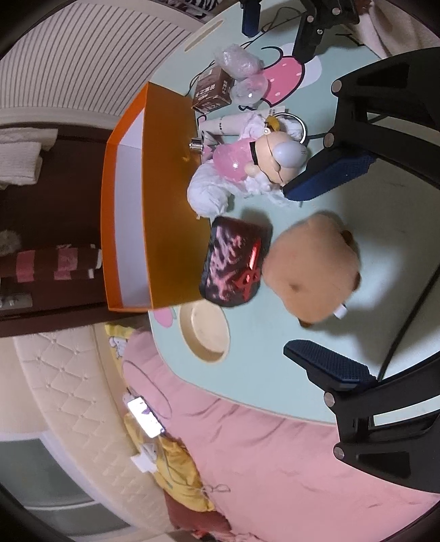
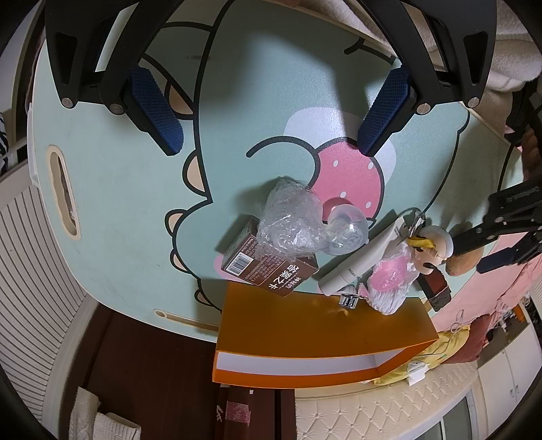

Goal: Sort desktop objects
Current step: 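Grasp the brown plush on the table with the left gripper and lift, then grasp the clear plastic bag with the right gripper while the left carries the plush over the box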

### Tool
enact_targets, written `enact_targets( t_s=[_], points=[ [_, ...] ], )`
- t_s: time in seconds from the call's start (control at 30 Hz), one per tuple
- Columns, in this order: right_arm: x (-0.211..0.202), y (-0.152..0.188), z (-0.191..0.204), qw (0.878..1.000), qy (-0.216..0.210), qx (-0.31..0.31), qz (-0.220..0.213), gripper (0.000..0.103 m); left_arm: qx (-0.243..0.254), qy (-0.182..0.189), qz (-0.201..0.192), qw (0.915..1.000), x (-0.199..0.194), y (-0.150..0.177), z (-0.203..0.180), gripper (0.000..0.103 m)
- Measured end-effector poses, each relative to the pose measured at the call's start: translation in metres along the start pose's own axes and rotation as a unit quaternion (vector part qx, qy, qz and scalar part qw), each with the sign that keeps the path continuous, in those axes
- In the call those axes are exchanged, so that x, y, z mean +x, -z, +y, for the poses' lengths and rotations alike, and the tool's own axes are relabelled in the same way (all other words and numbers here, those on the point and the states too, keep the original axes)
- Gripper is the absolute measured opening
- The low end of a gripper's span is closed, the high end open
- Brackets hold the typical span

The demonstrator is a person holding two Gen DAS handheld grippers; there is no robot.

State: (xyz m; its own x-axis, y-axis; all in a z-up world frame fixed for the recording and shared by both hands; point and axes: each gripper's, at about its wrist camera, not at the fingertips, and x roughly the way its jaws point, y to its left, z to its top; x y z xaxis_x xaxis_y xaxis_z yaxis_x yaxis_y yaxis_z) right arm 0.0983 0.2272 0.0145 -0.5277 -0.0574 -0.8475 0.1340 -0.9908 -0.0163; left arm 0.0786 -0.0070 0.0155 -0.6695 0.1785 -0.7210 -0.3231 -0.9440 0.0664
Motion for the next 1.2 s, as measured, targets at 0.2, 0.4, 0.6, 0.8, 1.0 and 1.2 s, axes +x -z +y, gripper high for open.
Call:
enact_targets(
  t_s=[0.2, 0.4, 0.6, 0.8, 1.0, 1.2],
  points=[
    [-0.001, 0.002, 0.0, 1.0, 0.001, 0.001, 0.0, 0.103, -0.013, 0.031, -0.015, 0.9993, -0.004, 0.004, 0.004, 0.055],
    [-0.002, 0.002, 0.0, 1.0, -0.002, -0.003, -0.003, 0.103, -0.055, 0.07, -0.062, 0.9941, -0.026, 0.01, 0.012, 0.055],
    [-0.002, -0.001, -0.003, 1.0, -0.003, -0.003, -0.004, 0.103, -0.035, 0.067, -0.122, 0.9896, -0.05, 0.013, 0.003, 0.055],
    [-0.014, -0.005, -0.02, 0.996, -0.059, 0.033, -0.051, 0.052, -0.025, 0.073, -0.129, 0.9886, -0.052, 0.012, -0.001, 0.055],
    [-0.011, -0.015, -0.011, 0.995, -0.069, 0.007, -0.067, 0.052, -0.029, 0.073, -0.134, 0.9878, -0.054, 0.013, 0.002, 0.055],
    [-0.002, -0.021, -0.003, 0.996, -0.075, -0.01, -0.054, 0.032, -0.04, 0.076, -0.141, 0.9862, -0.056, 0.011, 0.008, 0.055]
  ],
)
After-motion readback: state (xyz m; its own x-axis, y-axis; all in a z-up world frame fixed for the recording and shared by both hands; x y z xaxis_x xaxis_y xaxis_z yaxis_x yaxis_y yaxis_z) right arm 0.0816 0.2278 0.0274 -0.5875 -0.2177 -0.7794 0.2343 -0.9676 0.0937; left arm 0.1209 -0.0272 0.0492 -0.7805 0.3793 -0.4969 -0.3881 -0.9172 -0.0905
